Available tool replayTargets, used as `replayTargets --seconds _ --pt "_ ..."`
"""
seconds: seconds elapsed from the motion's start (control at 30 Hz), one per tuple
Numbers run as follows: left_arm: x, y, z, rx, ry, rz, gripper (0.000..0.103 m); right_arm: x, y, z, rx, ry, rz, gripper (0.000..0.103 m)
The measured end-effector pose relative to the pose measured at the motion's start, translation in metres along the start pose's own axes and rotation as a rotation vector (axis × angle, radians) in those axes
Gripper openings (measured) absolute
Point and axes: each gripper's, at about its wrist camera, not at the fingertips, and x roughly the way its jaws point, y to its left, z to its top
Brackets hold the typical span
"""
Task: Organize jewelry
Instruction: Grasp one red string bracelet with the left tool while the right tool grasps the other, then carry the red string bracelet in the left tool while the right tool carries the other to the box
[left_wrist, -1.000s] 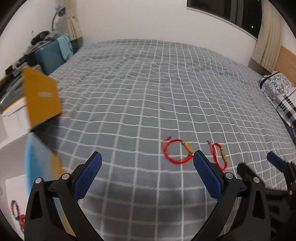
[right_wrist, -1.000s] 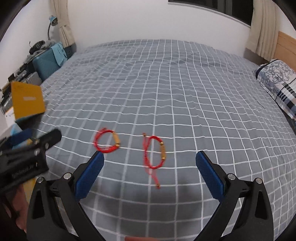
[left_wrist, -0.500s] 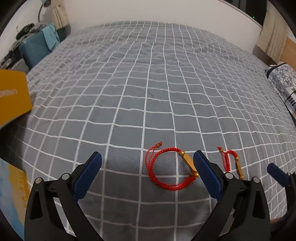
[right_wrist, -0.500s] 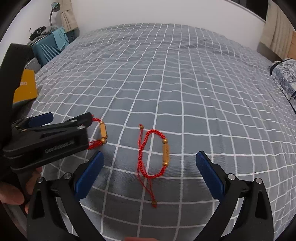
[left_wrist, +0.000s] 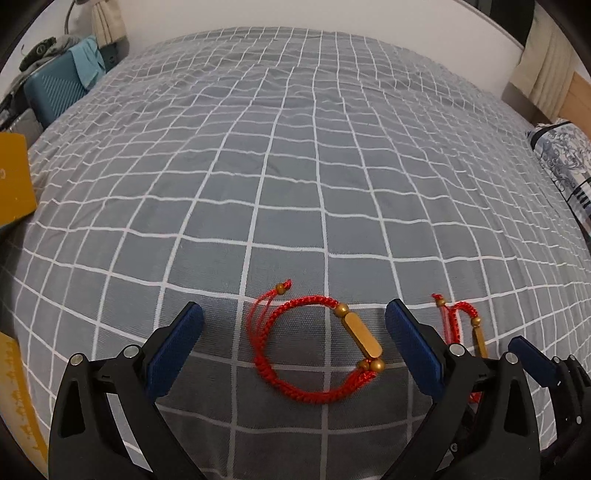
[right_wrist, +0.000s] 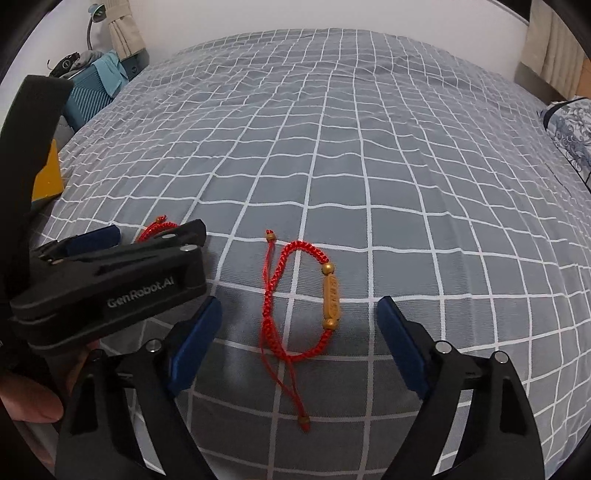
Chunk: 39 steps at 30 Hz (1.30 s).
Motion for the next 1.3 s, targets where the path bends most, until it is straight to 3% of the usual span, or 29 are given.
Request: replayTargets --seconds 0.23,0.37,0.57,0.87,1.3 --pt "0.007 -0.001 -0.002 0.019 0.029 0.033 0.083 0.007 0.001 0.0 -0.001 0.033 0.003 0.061" --pt "0.005 -0.002 -0.003 0.033 0.04 0.047 0.059 0.007 -0.002 0.001 0.017 0.041 0.006 0.048" --pt "0.002 -0.001 -0.003 0.027 0.052 0.04 0.035 0.007 -0.005 0.001 0.027 0.049 0.002 0.029" --pt "-0.003 0.002 -0.003 0.01 0.043 0.018 0.024 0.002 -0.001 0.001 0.023 0.029 -0.011 0.013" --pt "-0.023 0.002 0.001 0.008 -0.003 -0.003 0.014 -0.013 -0.007 0.006 0.04 -0.018 -0.059 0.013"
